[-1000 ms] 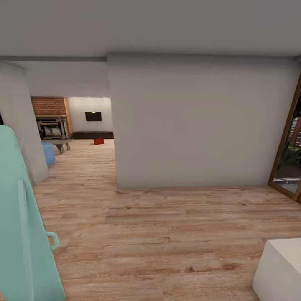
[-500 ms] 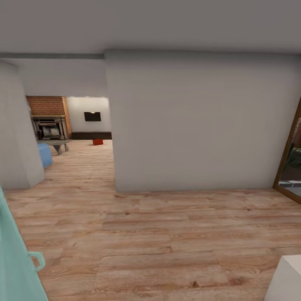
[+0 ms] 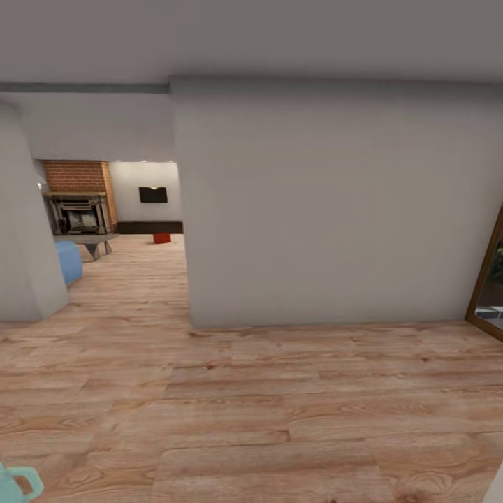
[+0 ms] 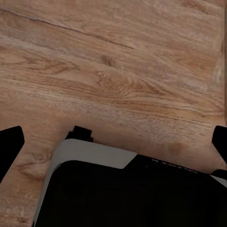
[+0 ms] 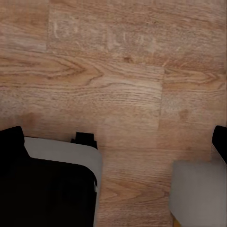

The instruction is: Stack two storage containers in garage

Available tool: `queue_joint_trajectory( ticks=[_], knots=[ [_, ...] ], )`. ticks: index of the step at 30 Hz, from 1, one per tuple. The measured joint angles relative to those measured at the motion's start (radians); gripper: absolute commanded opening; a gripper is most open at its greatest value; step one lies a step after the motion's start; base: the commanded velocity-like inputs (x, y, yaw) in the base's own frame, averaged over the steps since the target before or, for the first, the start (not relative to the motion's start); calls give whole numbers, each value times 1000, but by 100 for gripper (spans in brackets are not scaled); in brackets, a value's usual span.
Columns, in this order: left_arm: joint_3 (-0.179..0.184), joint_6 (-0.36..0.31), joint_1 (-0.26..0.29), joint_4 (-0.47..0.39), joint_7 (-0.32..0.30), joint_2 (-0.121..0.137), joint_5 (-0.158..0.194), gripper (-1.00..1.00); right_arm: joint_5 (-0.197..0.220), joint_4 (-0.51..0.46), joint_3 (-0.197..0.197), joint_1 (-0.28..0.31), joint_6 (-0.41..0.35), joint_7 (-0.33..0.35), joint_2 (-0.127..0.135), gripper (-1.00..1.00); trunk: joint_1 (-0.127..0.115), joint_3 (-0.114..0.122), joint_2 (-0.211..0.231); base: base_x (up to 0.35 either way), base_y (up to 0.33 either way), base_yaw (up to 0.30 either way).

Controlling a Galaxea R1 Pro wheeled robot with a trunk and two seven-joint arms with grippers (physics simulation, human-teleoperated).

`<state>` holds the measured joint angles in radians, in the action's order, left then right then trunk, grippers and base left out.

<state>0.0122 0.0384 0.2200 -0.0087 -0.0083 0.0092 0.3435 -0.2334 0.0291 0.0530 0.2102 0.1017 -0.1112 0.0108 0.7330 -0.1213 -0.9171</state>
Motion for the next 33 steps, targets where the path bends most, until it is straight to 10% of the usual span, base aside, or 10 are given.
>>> queue_joint_trajectory(
  ticks=[33],
  knots=[
    [0,-2,0,0,0,0,0,100,4,0,4,0,10,3,-6,100,0,0,0,322,0,50]
  ],
)
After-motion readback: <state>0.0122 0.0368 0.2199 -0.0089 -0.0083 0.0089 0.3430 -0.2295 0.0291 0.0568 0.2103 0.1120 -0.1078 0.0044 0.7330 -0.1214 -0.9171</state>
